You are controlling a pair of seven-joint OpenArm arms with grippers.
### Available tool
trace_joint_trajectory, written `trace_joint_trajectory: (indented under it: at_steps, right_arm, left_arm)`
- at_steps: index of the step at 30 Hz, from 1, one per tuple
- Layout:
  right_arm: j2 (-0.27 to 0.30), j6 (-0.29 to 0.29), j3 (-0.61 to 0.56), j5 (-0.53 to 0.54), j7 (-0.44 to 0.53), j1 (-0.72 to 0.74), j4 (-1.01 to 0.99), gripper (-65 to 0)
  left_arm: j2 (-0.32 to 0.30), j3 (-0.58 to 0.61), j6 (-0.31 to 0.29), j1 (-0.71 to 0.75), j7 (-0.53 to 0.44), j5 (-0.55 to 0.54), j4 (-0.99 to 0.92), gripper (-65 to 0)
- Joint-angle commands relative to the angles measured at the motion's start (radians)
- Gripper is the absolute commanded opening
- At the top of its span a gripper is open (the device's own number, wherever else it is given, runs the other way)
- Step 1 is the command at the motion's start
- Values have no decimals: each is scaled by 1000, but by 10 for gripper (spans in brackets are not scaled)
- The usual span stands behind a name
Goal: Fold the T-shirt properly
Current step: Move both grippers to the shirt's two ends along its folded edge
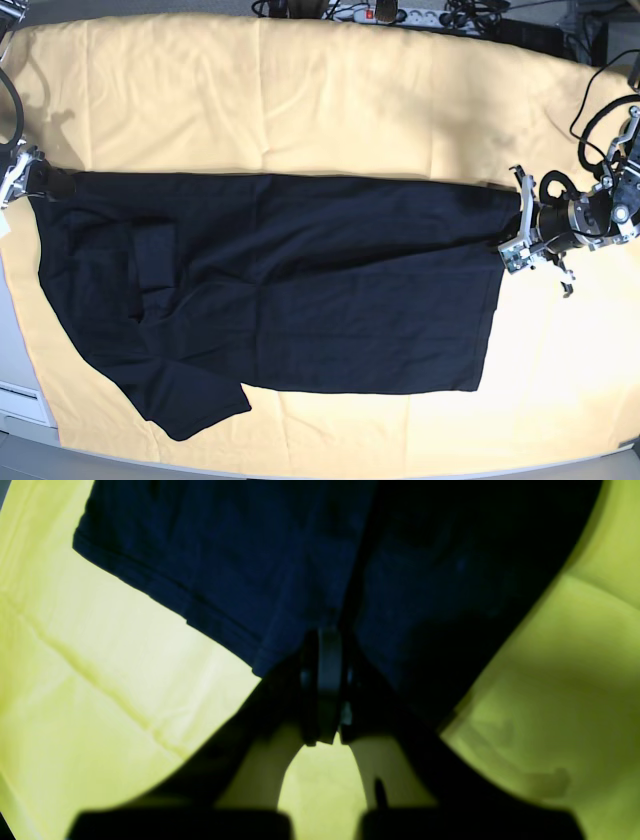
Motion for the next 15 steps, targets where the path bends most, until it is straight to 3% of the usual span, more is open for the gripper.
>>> trace_joint_trajectory:
  at_steps: [1, 3, 6, 10, 13, 15]
  right_arm:
    - [24, 1, 9, 28, 15, 7, 14, -650]
    - [22, 1, 9, 29, 15, 0, 14, -650]
    - [20, 1, 9, 29, 15, 0, 14, -650]
    - [20, 1, 9, 29, 15, 0, 14, -650]
    - [20, 1, 9, 29, 15, 0, 14, -650]
    - [20, 1, 9, 29, 15, 0, 14, -650]
  left_arm:
    - [-14, -13, 12, -22, -21, -4, 8, -650]
    - [2, -13, 44, -22, -44, 38, -2, -650]
    - [35, -13, 138, -22, -86, 95, -29, -650]
    - [95, -13, 223, -22, -85, 150, -76, -650]
    - [127, -13, 272, -22, -85, 200, -105, -650]
    - [129, -13, 271, -23, -81, 206, -104, -650]
